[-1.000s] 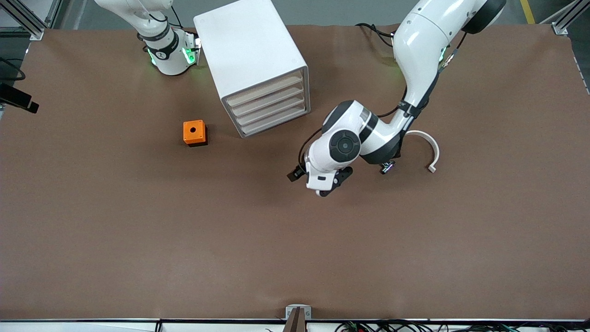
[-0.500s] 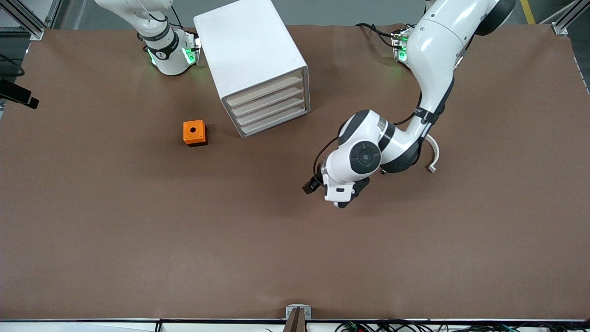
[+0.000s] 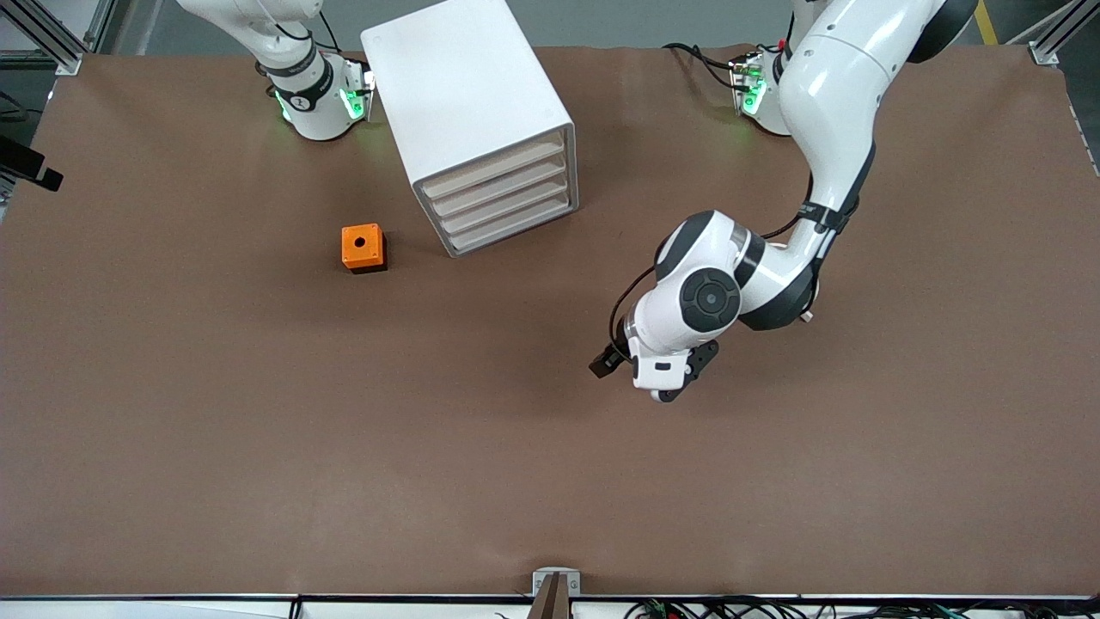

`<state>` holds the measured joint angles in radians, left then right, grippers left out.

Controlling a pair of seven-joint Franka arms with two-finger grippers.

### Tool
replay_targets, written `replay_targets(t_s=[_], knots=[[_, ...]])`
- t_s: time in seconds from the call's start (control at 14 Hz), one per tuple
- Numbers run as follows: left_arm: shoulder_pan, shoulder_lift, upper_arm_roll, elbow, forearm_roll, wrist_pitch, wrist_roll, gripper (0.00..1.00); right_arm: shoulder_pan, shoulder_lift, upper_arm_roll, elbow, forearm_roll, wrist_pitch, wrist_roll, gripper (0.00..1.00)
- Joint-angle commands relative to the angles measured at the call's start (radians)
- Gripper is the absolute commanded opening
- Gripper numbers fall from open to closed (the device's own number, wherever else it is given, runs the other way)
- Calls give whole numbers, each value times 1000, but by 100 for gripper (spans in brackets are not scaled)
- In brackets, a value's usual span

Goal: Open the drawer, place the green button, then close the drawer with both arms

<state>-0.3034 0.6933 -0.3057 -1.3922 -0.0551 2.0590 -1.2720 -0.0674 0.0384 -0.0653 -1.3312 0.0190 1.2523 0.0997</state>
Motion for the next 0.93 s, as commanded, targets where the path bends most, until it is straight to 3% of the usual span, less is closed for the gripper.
replay_targets(t_s=[0.0,0.21,0.43,0.86], knots=[[46,-66,-6,-22,18,-66,95,100,-15,-31,10,-34,7,25,-12,100],[81,-122,-6,-22,18,-193,213,100,-15,-61,10,-77,6,59,-14,100],[144,-181,-15,-25,9,-321,357,100,-15,-139,10,-192,-1,148,-66,100],[253,-305,-16,-36,1,-557,670,100,-17,-141,10,-194,-10,148,-107,100]])
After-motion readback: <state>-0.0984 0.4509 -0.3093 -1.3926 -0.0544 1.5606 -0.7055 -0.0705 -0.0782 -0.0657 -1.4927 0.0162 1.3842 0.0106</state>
